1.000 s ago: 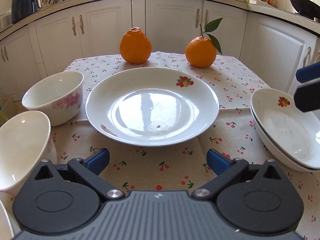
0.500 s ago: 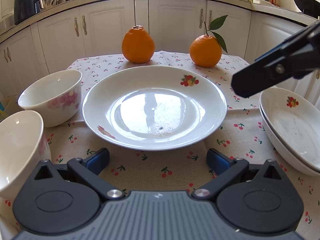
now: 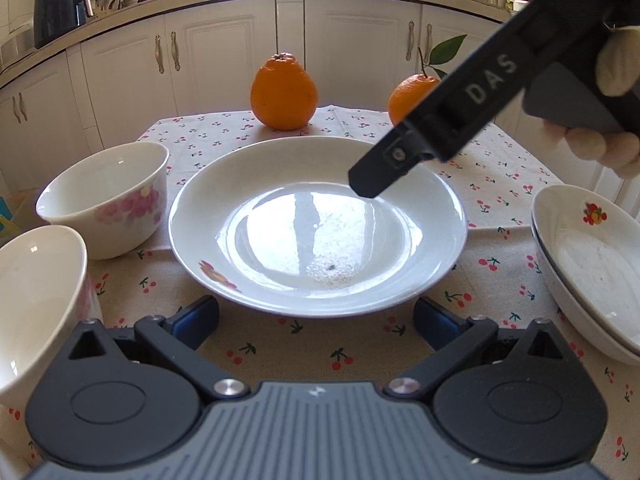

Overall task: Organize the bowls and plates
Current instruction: 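Close the right gripper on the central white plate's rim, then lift the white plate with the right gripper and carry it toward the plate stack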

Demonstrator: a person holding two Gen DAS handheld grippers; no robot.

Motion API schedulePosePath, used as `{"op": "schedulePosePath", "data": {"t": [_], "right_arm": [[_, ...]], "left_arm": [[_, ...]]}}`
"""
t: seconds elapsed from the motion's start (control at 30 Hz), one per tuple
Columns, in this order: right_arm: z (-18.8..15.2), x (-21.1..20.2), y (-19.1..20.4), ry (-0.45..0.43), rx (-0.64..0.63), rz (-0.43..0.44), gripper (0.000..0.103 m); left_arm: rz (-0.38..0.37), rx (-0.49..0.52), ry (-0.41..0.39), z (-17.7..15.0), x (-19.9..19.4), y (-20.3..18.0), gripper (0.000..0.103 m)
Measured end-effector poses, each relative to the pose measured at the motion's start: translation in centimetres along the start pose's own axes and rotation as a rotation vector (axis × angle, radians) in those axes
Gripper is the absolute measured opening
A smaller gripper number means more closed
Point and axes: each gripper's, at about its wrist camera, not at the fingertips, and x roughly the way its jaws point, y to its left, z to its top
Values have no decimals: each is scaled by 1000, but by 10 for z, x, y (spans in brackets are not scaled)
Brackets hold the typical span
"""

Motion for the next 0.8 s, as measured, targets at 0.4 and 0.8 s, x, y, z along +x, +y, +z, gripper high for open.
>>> {"op": "schedulePosePath", "data": {"t": [0.4,0.8], "right_arm": [[39,53,-28,64,-21,165,100],[54,75,-42,121,-8,308,84]], "left_arm": [[2,-5,-2,0,0,0,102],[6,-18,-24,2,-2,3,101]]}}
